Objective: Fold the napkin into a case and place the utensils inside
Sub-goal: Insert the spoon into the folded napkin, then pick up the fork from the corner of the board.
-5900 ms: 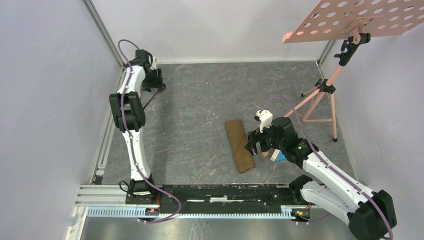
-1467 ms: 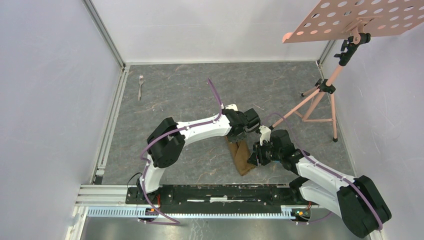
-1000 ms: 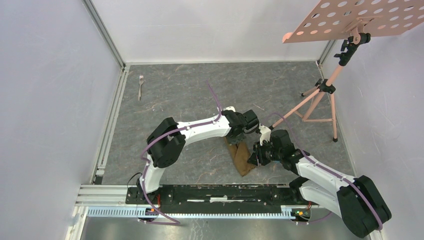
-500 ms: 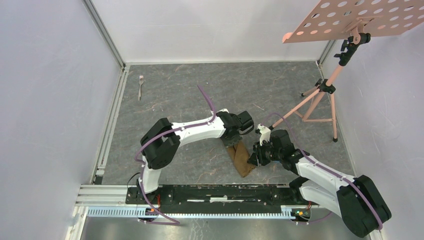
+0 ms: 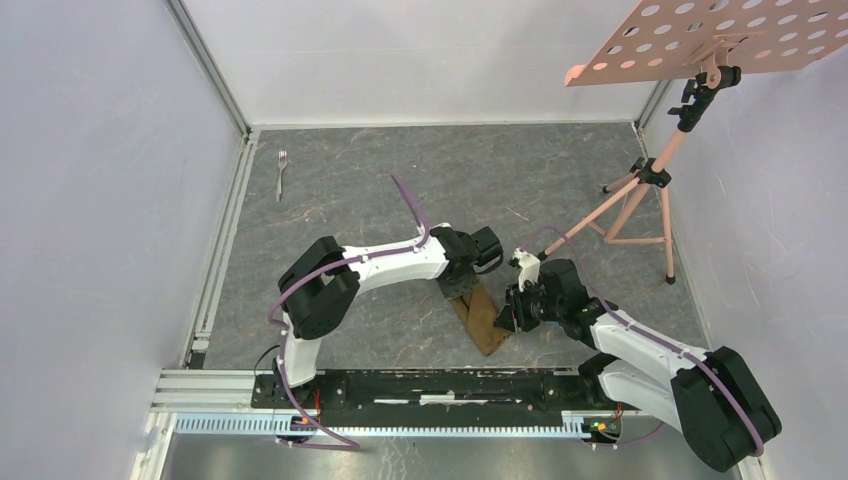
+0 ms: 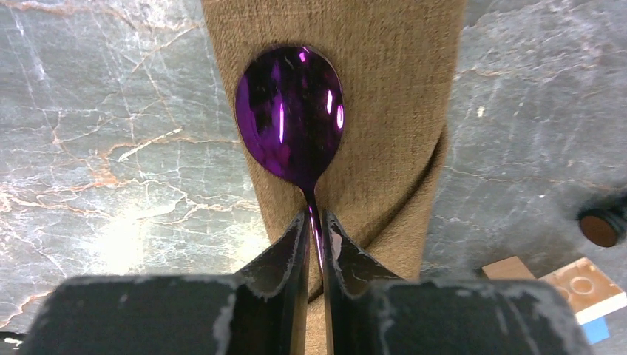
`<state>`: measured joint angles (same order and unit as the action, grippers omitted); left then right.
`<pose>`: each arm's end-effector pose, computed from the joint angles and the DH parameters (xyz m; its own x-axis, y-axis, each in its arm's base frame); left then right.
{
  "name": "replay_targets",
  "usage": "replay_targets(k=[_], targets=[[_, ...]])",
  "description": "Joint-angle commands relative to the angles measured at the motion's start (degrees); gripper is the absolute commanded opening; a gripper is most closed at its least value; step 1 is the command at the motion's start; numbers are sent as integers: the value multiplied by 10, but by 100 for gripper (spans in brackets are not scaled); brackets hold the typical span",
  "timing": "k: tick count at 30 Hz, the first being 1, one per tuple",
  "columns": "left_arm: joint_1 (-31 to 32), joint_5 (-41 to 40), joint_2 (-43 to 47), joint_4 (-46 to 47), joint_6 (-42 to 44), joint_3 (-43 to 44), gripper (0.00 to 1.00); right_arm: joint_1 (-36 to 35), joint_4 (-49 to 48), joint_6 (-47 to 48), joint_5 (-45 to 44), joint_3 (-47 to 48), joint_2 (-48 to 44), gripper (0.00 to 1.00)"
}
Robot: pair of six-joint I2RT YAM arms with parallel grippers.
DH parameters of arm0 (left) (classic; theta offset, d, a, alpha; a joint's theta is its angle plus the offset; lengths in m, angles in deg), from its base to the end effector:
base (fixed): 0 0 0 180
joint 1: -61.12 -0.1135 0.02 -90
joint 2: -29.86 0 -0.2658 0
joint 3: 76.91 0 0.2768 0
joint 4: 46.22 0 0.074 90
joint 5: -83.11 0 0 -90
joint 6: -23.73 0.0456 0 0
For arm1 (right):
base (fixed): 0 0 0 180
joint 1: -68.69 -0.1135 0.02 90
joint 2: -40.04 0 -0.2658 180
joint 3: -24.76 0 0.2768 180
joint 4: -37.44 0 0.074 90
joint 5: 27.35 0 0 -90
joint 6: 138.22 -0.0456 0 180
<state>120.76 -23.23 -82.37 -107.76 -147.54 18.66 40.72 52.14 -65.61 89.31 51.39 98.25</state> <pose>0.2182 -0.3471 0.1649 -0.8648 -0.4003 -0.3032 -0.3678 0.9160 -0.1603 0.1627 0.1096 0.1115 -0.8163 -0.1310 -0.5626 -0.4706 0.7157 0.5160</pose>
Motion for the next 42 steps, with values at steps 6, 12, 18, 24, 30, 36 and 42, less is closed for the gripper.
replay_targets(k=[6,12,18,24,30,36,42], targets=[[2,-4,54,6,-2,-11,40,2,-2,5,-12,2,4,31],[-18,-24,150,78,200,-45,67,1,14,12,-15,11,-4,32],[-224,16,267,146,523,-142,84,1,32,30,-24,26,-23,32],[-488,2,198,217,673,-120,87,1,26,43,-14,23,-18,33],[-647,65,-10,217,676,85,90,2,29,45,-8,22,-23,33],[-688,56,-177,128,708,321,82,2,47,47,-13,39,-28,33],[-692,63,-297,21,692,491,77,2,50,42,-14,48,-31,32]])
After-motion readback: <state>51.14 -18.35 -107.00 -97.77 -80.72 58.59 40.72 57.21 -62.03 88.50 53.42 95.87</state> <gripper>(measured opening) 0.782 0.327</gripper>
